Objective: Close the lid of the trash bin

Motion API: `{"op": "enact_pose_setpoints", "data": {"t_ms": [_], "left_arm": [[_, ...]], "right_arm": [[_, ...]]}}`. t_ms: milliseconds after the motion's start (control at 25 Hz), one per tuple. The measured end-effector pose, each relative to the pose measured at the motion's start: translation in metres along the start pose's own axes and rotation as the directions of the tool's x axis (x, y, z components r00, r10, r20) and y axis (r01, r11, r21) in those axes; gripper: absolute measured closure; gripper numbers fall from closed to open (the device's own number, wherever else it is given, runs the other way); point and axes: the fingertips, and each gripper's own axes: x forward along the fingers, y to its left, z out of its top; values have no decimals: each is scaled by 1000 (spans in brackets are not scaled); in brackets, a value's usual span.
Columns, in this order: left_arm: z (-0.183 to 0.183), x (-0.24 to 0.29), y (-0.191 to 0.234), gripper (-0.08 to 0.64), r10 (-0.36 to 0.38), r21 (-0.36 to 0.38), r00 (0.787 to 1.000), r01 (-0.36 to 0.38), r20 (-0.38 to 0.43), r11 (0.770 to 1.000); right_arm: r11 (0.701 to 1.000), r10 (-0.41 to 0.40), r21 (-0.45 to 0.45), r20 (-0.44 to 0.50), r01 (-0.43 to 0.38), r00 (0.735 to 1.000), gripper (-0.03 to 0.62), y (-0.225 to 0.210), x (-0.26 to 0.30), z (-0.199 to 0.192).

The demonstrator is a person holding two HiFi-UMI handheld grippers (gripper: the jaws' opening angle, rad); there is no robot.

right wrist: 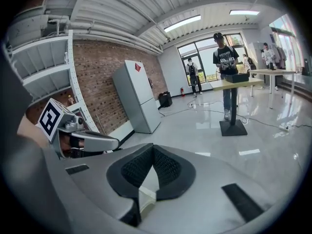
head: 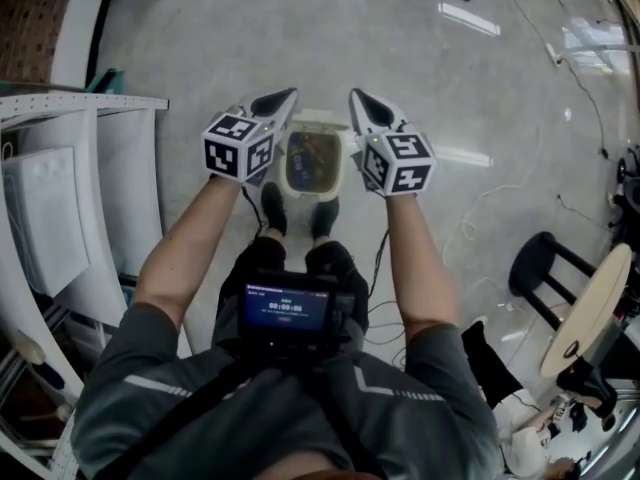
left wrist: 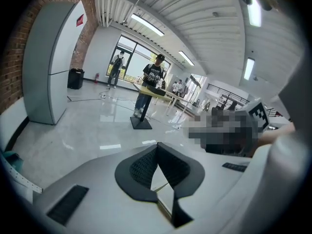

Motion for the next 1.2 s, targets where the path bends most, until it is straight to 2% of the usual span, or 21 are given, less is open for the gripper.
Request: {"op": "enact_pose_setpoints", "data": {"t_ms": [160,320,560,720,1000,1200], "left_arm": [[-20,-16,11,563,30,-5,997,-30,-64,1000],[-18,-15,18,563,73,-15,990,-76,-122,997],[-40,2,18,563,45,-55,984,-55,-170,997],[-58,17,25,563,47,-44,977,-58,-210,997],[-82,28,32,563,47,-45,960,-62,-275,997],[-91,26,28,563,27,-51,956,-44,-291,998]], "right_arm": [[999,20,28,-52,-19,998,581,28,11,-23],[999,4,49,-122,2,992,581,27,24,-35],[995,-11,96,-185,29,983,581,23,37,-63],[993,-31,103,-218,55,975,581,14,50,-82],[988,-45,130,-246,79,968,581,11,57,-96],[984,-46,157,-246,86,968,581,10,53,-106]]}}
